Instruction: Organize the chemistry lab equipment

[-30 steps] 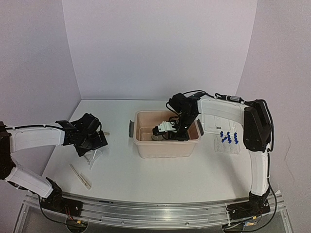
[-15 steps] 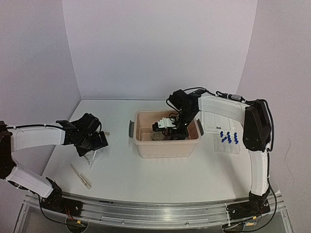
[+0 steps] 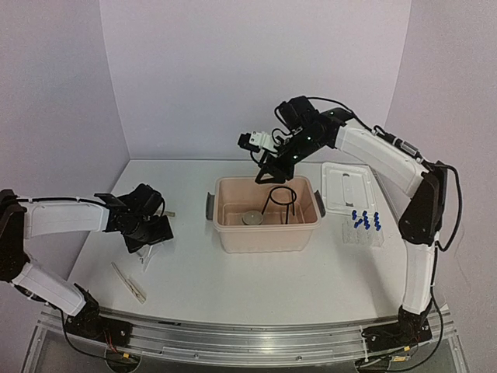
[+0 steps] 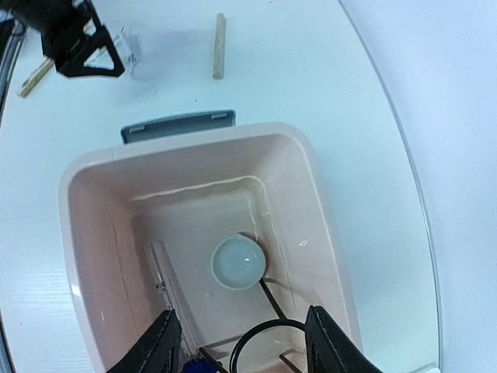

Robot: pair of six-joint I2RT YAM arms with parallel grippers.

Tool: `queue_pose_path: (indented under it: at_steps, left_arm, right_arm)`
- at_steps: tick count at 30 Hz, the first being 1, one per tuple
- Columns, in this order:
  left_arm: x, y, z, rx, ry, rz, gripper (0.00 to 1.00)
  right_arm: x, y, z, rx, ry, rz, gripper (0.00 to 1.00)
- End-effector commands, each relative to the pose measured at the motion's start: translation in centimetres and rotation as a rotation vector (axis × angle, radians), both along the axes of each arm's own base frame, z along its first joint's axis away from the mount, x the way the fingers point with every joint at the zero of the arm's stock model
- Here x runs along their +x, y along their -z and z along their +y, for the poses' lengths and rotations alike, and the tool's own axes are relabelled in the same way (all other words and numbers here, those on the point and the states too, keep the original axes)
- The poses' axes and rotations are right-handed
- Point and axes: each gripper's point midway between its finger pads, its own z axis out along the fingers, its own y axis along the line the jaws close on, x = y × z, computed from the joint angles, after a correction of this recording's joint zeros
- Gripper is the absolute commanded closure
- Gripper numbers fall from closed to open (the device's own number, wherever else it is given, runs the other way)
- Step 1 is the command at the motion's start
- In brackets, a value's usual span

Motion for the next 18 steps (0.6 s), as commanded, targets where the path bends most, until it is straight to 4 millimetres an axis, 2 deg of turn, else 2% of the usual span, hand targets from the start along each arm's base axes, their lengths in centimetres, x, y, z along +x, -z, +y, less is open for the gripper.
queue_pose_path:
  at_steps: [1,3,6,12,18]
  left_arm:
    - [0.2,1.0,0.7,0.057,-0.016,0.031,0.08]
    - [0.2,1.6,0.9,0.086,-0.019,0.051,0.09]
    - [0.5,2.3,1.0,0.121,-0.019,0.070,0.11]
    - [1.1,3.4,0.7,0.146,0.001,0.088,0.23]
    - [1.9,3.2,0.1,0.145,0.039,0.061,0.36]
  right_arm:
    - [0.9,-8.2,-0.1,0.237,0.201,-0.026,0.48]
    - [1.2,-9.6,-0.6,0.289,0.271,-0.032,0.48]
    - [0.1,-10.5,-1.2,0.352,0.288,-0.030,0.48]
    - [-3.1,-11.3,-2.8,0.446,0.272,-0.018,0.47]
    - [-4.2,-11.7,-4.7,0.493,0.323,-0.054,0.46]
